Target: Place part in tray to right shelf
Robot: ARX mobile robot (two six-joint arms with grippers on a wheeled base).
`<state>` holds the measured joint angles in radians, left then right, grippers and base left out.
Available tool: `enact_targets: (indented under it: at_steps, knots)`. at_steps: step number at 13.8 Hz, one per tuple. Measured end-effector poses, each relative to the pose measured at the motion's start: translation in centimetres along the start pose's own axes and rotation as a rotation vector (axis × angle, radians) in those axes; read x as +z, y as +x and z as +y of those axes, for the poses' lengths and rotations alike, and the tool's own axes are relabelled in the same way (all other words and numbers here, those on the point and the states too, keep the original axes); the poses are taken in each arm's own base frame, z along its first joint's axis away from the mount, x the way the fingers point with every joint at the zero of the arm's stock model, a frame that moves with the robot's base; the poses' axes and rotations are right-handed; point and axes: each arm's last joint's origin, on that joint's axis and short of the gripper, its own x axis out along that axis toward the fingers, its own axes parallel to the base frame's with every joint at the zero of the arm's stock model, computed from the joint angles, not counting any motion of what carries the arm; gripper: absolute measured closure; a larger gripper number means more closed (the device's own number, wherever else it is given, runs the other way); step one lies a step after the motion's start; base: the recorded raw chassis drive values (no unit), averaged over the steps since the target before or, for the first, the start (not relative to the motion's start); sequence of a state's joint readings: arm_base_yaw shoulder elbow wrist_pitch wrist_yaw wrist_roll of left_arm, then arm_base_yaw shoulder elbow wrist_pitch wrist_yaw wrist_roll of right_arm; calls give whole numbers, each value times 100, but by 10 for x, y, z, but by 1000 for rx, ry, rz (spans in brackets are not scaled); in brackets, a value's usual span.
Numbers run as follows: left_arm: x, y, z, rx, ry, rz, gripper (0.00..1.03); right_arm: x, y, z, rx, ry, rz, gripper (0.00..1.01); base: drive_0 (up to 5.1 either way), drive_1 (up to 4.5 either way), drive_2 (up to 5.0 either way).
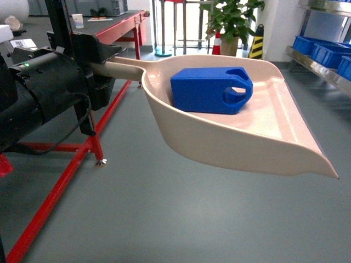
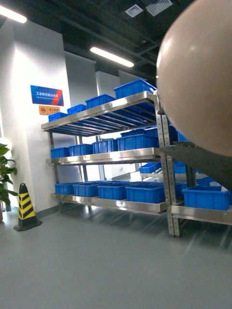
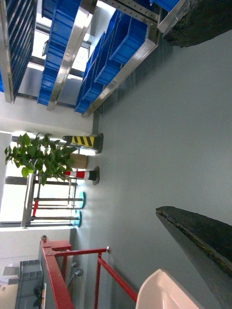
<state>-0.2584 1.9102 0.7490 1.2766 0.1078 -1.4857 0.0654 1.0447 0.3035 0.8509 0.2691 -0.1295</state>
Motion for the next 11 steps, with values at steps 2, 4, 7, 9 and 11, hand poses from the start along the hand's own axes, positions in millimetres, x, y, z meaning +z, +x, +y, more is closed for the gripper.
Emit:
enact_targets:
  at_steps: [2, 4, 7, 9, 11]
  knots:
    - [0, 0, 0, 3, 0, 1, 90, -1, 0, 0, 0, -1, 4, 3, -9, 417, -435]
    - [0, 0, 0, -5, 0, 0, 90, 0, 0, 0, -1, 1, -3, 3, -9, 417, -435]
    - [0, 0, 0, -3, -1, -3, 90, 0, 0, 0, 0, 0, -2, 3, -6, 420, -431]
    - [0, 0, -1, -6, 0, 0, 90, 1, 0, 0, -2, 2, -7, 3, -6, 420, -431]
    - [0, 0, 0, -4, 0, 3, 90, 1, 0, 0, -1, 2, -8, 3, 1, 426, -425]
